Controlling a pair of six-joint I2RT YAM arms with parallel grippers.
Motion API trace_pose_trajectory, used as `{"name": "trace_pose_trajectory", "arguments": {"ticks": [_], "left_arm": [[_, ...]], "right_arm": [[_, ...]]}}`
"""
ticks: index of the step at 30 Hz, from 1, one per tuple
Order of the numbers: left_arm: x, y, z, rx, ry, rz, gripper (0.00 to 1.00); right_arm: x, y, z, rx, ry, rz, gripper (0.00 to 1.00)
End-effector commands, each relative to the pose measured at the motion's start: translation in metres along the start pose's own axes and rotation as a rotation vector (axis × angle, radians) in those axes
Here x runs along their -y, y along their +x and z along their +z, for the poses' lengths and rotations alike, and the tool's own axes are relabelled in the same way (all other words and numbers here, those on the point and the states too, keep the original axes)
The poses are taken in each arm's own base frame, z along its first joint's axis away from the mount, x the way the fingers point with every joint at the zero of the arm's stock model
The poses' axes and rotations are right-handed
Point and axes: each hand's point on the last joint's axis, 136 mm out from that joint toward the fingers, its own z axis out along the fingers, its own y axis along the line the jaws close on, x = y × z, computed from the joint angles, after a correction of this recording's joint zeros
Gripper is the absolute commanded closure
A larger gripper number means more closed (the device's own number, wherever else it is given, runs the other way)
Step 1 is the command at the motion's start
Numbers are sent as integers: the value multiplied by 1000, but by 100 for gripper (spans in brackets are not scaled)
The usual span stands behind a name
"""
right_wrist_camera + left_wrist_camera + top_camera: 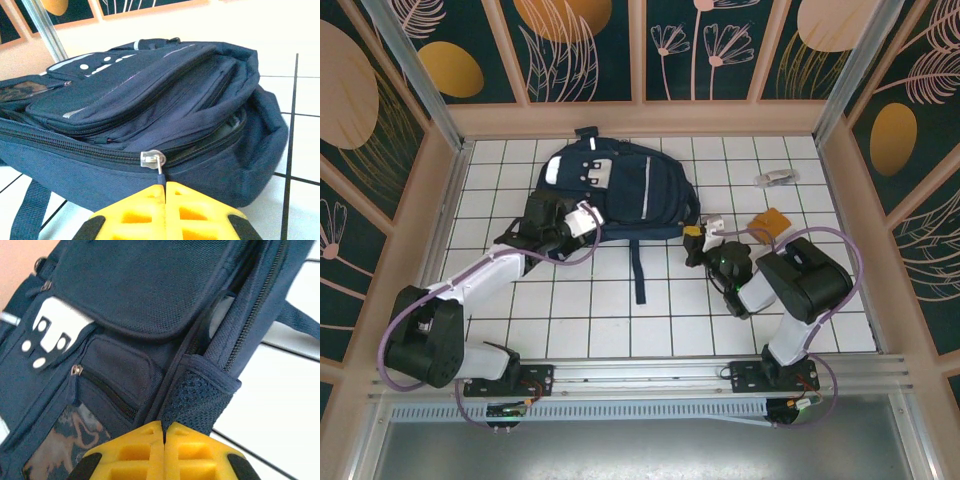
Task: Pack the student bag
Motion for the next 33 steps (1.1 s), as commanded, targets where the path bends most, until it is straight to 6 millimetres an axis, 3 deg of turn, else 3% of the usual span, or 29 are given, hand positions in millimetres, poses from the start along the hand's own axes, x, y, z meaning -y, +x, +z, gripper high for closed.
{"name": "trace_pose_trajectory", "arguments": {"ticks": [1,3,6,9,11,12,13,14,16,18,21,22,23,25,29,33], "left_arm": [[-56,26,-1,-97,-199,-75,100],[-80,25,1,-77,-268,-193,100],[-111,11,-3,-6,-383,-372,91],[-128,5,-10,47,-460,-503,78],[-128,1,-12,69,-444,-556,67],[-122,-4,-12,82,-406,-557,66],[-109,-15,-11,113,-317,-533,65],[-87,-27,-10,141,-180,-479,69],[-33,-52,-16,226,139,-331,78],[3,-66,-25,295,351,-251,53],[17,-67,-14,270,339,-167,29],[26,-64,-6,234,328,-110,25],[32,-62,0,206,329,-57,23],[42,-61,18,149,343,11,21],[58,-57,47,102,384,62,27],[73,-49,60,76,391,138,31]], "right_arm": [[6,-22,-6,87,65,-65,100],[-14,-20,-6,80,-11,-126,100],[-42,-13,-2,47,-109,-206,100],[-51,-8,1,26,-143,-225,100],[-50,-10,2,28,-146,-226,100],[-51,-11,2,27,-159,-223,100],[-52,-13,1,28,-176,-215,87],[-55,-16,1,33,-205,-210,75],[-63,-26,1,36,-272,-190,60],[-51,-44,8,36,-246,-123,51],[-17,-71,26,-4,-97,53,37],[2,-80,34,-32,-8,142,24],[19,-78,40,-109,73,232,4],[46,-77,53,-262,177,382,1],[50,-72,60,-406,58,579,6],[34,-69,58,-488,5,577,19]]}}
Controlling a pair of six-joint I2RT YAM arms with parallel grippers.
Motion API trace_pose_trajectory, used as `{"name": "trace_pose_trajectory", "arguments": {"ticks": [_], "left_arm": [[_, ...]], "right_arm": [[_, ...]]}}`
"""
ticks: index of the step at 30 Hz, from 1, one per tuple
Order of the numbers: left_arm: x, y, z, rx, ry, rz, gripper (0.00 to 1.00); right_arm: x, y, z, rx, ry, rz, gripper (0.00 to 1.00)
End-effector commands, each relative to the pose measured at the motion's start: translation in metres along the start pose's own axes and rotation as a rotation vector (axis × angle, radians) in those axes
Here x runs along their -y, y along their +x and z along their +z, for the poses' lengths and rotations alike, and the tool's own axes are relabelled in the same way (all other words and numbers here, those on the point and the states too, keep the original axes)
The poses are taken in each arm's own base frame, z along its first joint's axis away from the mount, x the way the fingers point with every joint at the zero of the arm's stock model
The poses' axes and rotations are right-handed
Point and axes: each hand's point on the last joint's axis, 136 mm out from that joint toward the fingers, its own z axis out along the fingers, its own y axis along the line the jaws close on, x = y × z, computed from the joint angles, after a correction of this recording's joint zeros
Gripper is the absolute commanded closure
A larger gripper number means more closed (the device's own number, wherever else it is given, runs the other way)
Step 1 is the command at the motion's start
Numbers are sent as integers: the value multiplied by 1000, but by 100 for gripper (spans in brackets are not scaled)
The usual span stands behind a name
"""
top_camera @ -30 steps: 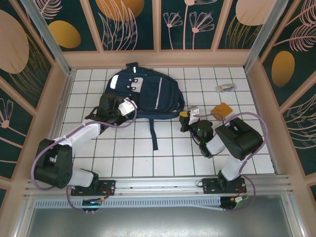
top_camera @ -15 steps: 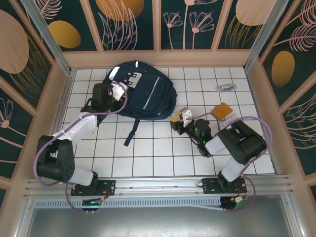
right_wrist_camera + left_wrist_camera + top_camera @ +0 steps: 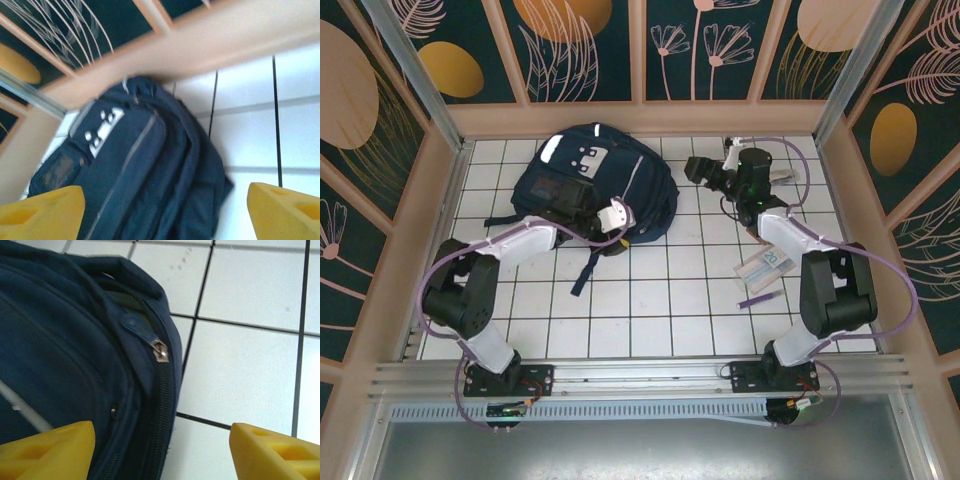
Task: Pack the student bag
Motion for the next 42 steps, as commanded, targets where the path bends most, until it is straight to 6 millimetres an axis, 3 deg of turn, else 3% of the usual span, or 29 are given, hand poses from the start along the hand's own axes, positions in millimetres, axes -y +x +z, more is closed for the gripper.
{"name": "trace_pose_trajectory", "arguments": {"ticks": [1,3,7,10,14,17,19,25,34,42], "left_arm": [[2,1,5,-25,-1,98,33],[7,16,14,-67,23,91,38],[-2,32,17,-141,-30,93,81],[-7,28,10,-132,-69,120,100],[-2,3,-13,-8,-130,206,100],[-1,-12,-26,69,-176,248,100],[1,-14,-29,83,-176,259,100],[4,-17,-29,98,-159,258,100],[3,-16,-32,106,-185,270,100],[4,-17,-29,118,-181,273,100]], "right_arm": [[-8,64,-1,-285,-32,118,22],[-22,71,-3,-326,-86,92,26],[-40,93,-1,-430,-122,4,28],[-51,112,4,-529,-173,-12,34],[-65,131,13,-643,-237,-36,37],[-70,139,22,-686,-255,-75,45],[-77,141,26,-708,-294,-72,52],[-95,146,33,-737,-348,-97,60],[-78,158,38,-770,-262,-159,52],[-74,176,47,-867,-320,-197,55]]}}
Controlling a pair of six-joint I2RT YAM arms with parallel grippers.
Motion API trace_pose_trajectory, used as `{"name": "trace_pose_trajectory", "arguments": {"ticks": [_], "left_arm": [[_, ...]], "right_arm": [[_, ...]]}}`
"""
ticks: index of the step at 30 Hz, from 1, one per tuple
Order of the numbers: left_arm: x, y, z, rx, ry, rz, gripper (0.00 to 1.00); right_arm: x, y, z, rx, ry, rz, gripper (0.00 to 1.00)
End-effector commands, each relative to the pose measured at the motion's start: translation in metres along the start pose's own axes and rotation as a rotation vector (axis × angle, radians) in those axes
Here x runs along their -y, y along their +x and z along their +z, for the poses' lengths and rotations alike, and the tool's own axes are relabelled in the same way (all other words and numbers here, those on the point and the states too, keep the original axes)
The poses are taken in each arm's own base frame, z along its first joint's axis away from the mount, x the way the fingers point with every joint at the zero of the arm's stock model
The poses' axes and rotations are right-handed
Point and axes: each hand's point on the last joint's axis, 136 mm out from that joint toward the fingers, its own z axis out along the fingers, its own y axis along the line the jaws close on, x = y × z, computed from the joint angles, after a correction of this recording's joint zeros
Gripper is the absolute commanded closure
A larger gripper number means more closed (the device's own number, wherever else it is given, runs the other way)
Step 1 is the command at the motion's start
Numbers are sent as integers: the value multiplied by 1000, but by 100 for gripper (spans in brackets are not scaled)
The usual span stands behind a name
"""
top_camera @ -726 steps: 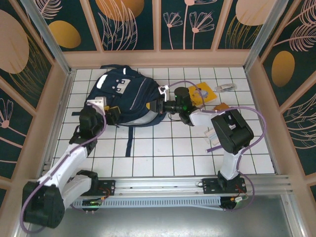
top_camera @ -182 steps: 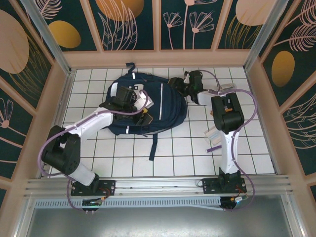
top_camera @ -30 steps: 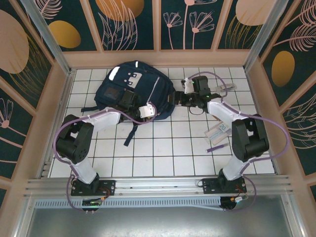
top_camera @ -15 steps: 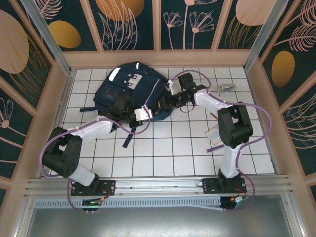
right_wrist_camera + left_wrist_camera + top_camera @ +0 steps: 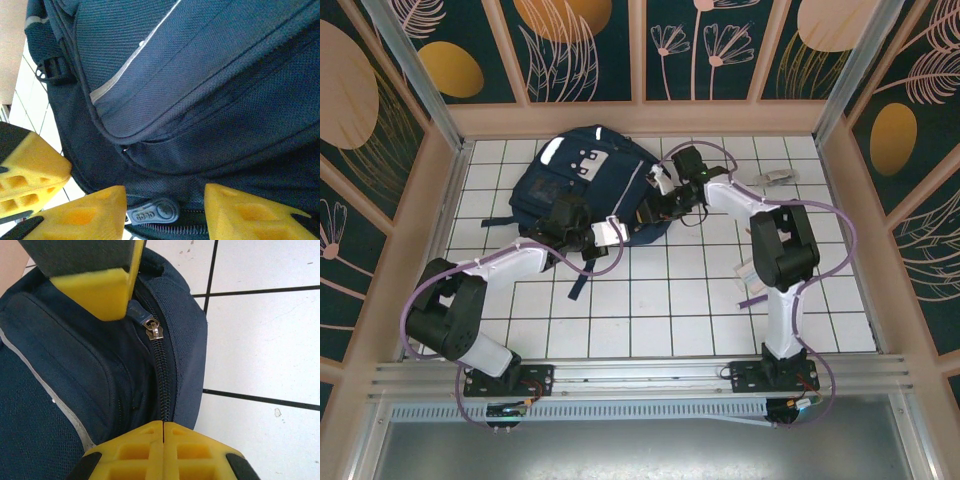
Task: Pack the student bag
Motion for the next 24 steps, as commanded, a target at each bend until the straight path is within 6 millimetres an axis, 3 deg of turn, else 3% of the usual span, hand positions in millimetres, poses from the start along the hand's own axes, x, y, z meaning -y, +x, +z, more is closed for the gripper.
{"name": "trace_pose_trajectory", "arguments": {"ticks": [1,12,19,22,24], "left_arm": [[-6,-24,-7,98,-21,59,100],[-2,-16,-3,72,-1,88,100],[0,-13,-2,55,9,101,100],[2,-9,0,35,25,97,100],[5,-5,1,17,43,92,95]], "right_arm": [[-2,9,7,-63,-25,-38,55],[-17,26,11,-130,-160,-69,52],[-5,33,19,-137,-132,-68,51],[-5,35,20,-142,-146,-68,55],[-6,40,23,-156,-158,-71,59]]}}
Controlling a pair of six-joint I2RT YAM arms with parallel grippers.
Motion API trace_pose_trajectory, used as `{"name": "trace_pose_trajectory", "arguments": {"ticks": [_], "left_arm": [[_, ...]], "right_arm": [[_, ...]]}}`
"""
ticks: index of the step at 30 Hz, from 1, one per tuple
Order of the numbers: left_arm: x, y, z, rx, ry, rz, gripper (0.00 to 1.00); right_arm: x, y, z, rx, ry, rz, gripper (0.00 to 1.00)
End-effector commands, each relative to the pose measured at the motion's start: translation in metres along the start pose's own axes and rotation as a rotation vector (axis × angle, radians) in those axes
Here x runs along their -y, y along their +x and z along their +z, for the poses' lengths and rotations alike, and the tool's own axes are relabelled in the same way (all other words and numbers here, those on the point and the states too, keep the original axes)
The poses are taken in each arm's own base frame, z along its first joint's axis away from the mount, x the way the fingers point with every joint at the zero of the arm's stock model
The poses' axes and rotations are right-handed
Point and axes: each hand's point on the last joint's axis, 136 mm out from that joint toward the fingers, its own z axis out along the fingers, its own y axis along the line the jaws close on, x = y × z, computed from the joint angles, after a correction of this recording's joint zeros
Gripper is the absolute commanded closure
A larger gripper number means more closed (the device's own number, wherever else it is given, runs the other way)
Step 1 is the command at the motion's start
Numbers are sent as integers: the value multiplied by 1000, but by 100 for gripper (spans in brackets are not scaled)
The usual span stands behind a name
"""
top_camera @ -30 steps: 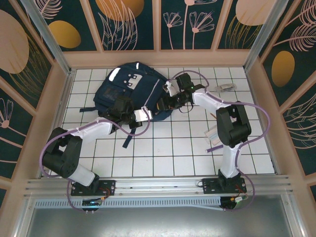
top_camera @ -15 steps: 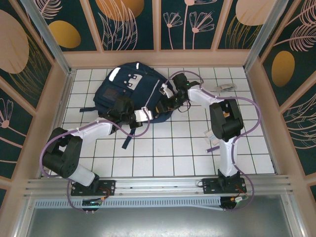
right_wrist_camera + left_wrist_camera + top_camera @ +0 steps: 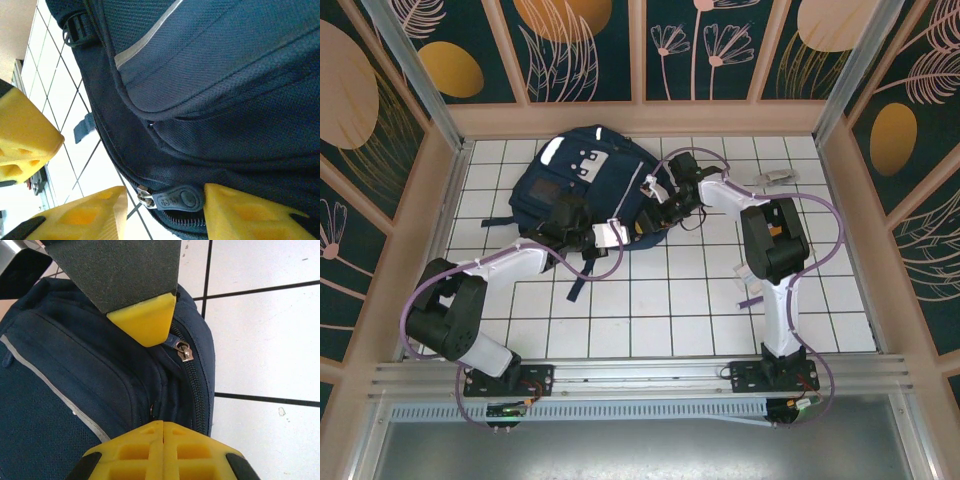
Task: Pack the student bag
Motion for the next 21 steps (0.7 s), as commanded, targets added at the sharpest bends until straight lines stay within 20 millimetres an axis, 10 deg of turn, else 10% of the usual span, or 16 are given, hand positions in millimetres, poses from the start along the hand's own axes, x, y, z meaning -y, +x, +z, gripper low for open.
{"name": "trace_pose_trajectory", "arguments": {"ticks": [1,9,21], "left_arm": [[5,-3,1,0,46,21,90],[19,4,3,-12,105,-18,64],[22,9,23,-11,153,-82,59]], "right_arm": [[-3,18,12,-53,-55,12,64],[-8,35,20,-88,-82,7,76],[-14,38,28,-64,-118,-5,76]]}}
